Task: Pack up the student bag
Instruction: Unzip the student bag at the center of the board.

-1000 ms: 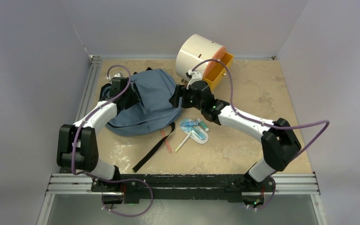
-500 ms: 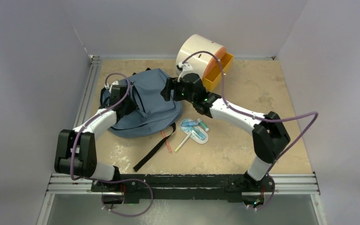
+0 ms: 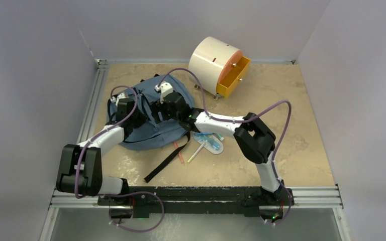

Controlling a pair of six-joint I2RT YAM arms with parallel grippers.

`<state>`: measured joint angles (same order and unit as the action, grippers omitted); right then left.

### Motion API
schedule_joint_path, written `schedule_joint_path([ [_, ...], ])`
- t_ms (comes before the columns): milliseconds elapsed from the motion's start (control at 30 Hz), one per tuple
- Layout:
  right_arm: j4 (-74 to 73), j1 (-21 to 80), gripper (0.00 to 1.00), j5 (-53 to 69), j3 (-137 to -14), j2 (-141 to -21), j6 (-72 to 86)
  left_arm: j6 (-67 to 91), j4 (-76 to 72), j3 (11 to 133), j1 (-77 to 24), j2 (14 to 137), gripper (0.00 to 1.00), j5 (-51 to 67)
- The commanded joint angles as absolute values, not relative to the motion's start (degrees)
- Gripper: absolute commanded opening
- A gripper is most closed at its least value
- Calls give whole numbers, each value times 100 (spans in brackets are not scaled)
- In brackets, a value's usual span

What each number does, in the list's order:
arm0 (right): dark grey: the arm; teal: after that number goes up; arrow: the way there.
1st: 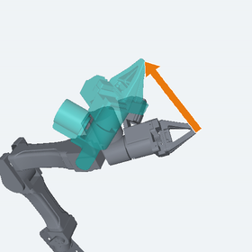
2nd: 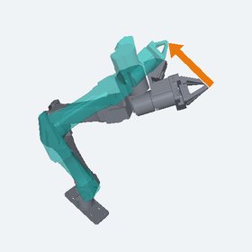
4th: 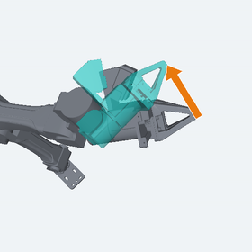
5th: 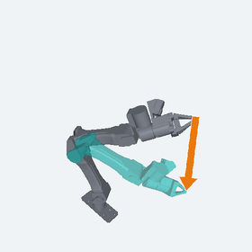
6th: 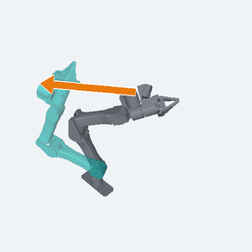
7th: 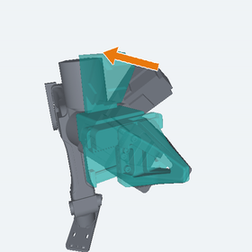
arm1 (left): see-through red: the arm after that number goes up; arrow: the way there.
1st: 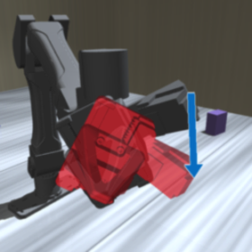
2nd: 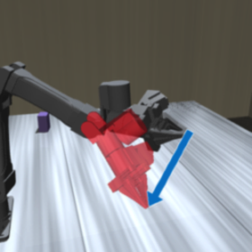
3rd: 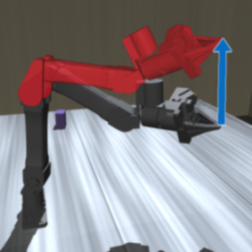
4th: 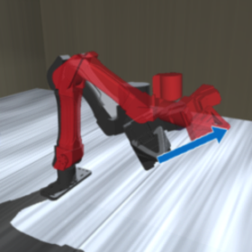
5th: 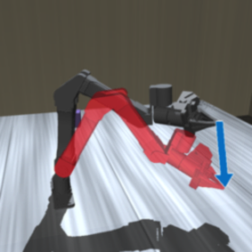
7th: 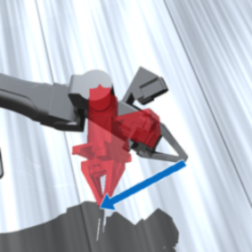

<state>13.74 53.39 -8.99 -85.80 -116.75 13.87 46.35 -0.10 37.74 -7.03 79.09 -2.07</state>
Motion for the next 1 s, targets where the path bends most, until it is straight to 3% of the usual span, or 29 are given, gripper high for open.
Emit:
schedule_joint_path([
  [0,2221,5315,82,-1148,-8834,-11748,1067,4701,290,3515,-631,7773,0,99],
  [167,2343,5324,82,-1195,-8968,-12108,1067,4726,210,3363,-569,7631,0,257],
  [267,2397,5370,86,-1082,-8996,-12212,44,4729,109,3253,-536,7557,0,405],
  [633,2168,5599,87,-2034,-9445,-12873,-737,4787,-333,2919,-519,7395,0,694],
  [767,2052,5640,84,-2332,-9593,-13079,-948,4773,-353,2845,-510,7303,0,688],
  [967,1890,5665,71,-3118,-9781,-13315,-1100,4755,-301,2825,-492,7208,0,652],
])
